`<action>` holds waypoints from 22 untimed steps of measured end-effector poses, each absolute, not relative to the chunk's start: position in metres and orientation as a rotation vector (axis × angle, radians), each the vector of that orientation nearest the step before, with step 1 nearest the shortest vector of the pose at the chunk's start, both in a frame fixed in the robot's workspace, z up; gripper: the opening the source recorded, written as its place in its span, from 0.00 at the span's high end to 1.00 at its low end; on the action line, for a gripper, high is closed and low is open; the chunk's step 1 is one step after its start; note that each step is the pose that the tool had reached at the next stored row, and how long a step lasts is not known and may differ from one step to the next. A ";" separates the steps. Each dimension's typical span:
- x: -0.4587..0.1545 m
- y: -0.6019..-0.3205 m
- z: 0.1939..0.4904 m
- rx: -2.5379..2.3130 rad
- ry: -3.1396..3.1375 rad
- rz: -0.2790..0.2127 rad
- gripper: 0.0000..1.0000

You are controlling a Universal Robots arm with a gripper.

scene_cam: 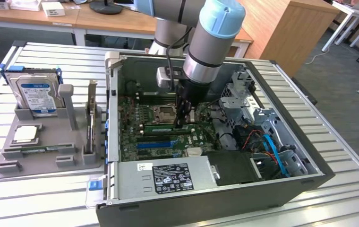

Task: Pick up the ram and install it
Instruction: 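Insert the ram into the slot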

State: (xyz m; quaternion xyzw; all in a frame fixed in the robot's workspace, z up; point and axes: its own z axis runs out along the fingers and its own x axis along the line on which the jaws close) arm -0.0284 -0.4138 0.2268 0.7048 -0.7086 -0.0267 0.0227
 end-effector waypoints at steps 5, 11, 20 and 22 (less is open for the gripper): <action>-0.028 -0.414 0.227 2.183 -2.194 -0.083 0.87; -0.028 -0.414 0.227 2.183 -2.194 -0.083 0.81; -0.028 -0.414 0.249 2.183 -2.195 -0.083 0.81; -0.028 -0.414 0.252 2.183 -2.194 -0.083 0.81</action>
